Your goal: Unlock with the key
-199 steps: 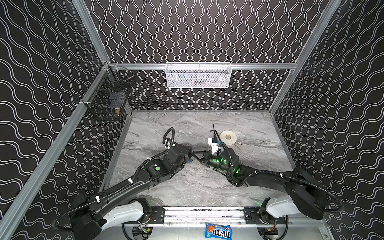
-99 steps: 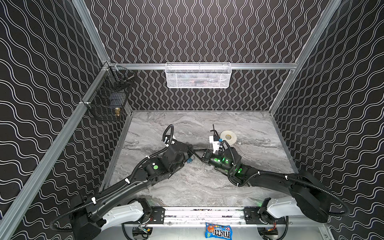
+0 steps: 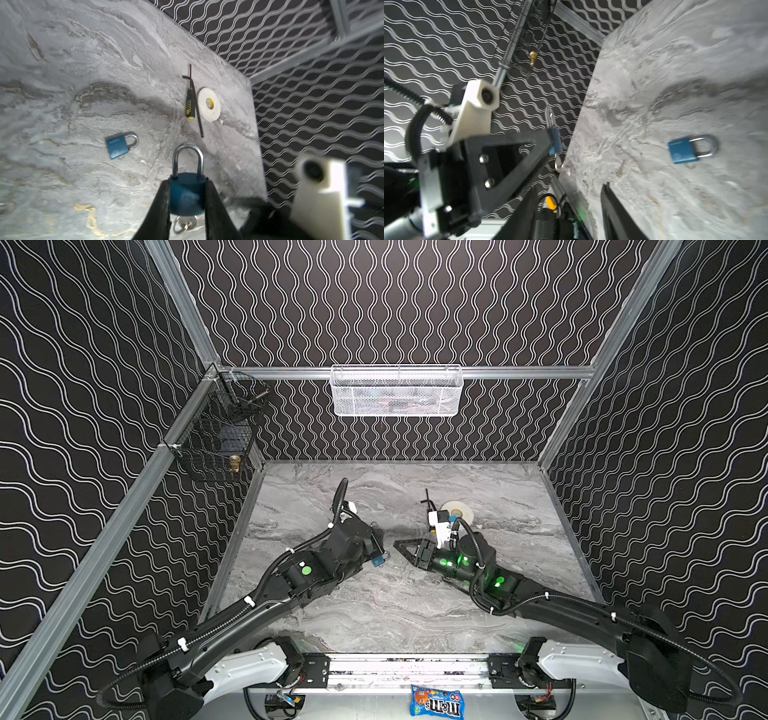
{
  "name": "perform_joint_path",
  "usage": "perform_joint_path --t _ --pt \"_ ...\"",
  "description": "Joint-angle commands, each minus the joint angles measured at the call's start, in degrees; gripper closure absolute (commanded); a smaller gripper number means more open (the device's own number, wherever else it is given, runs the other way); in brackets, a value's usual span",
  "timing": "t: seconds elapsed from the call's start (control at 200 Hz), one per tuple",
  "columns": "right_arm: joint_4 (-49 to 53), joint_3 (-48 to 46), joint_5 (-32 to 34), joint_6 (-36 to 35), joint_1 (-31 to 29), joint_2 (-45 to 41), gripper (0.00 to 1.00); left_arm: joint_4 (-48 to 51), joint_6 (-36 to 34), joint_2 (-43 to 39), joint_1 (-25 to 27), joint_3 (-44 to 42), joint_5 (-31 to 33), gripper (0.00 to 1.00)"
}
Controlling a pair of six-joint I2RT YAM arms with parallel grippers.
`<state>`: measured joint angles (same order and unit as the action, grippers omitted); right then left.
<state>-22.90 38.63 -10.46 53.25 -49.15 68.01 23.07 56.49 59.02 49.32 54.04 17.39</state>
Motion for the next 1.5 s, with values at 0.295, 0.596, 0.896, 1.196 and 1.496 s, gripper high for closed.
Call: perform_joint_path --t 0.295,0.596,0.896,1.196,1.496 --pt "40.0 22.2 -13.2 -20.5 6.0 10.5 0.33 -20.6 -36.5 -11.2 -0.1 -19.6 -9.2 1.0" --pt "46.4 30.2 -13.4 -22.6 5.1 16.8 0.3 -26.5 -39.6 -10.4 -0.1 -23.5 -12.0 1.0" --pt "53.2 37.3 -7.8 -24.5 3.9 21.7 0.29 -27.0 -40.2 -9.5 -0.1 -23.3 -13.0 1.0" --pt "58.1 40.9 -2.6 -26.3 3.9 24.4 0.3 -26.9 -40.4 -10.2 -0.1 -24.1 -13.0 1.0" --pt "61.8 43.6 0.5 -29.6 3.4 23.3 0.3 -27.6 -40.9 -10.1 -0.1 -24.3 -13.6 1.0"
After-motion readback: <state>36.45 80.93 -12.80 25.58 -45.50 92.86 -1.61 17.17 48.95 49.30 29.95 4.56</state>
